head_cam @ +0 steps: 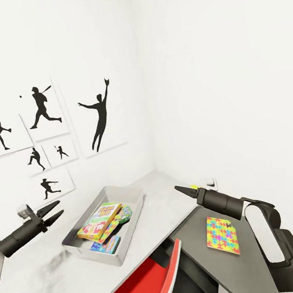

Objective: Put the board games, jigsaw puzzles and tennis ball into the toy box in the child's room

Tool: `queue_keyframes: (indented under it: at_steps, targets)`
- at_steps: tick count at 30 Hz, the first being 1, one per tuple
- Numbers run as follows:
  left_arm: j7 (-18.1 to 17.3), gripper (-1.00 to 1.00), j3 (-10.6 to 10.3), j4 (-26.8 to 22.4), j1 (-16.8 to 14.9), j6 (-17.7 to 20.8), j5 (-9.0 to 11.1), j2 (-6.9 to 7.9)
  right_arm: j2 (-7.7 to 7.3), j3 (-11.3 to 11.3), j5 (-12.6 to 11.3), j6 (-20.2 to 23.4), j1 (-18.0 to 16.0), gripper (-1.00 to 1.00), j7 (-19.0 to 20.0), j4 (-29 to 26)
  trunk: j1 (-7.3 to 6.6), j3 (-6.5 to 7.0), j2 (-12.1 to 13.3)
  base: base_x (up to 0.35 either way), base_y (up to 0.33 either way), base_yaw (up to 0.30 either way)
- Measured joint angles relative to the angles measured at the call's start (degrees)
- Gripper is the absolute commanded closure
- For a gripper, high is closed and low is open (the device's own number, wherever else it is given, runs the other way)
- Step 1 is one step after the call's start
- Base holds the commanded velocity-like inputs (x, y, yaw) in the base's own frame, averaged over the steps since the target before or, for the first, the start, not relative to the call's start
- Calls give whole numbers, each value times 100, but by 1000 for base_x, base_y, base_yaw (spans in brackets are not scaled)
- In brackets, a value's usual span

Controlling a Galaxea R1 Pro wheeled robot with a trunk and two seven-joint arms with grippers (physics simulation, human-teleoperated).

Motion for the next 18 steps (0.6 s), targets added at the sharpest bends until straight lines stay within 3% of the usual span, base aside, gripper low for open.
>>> queue_keyframes:
  at_steps: [5,18]
  targets:
    - [-296,-100,-5,0,10,-8,-8,71,-1,0,-4,0,1,-100,0,0,0,27,0,0,-115,-167]
    - [-441,-100,-15,-1,14,-18,-2,97,-1,1,-3,-8,7,-100,0,0,1,116,1,-9,-11,-199]
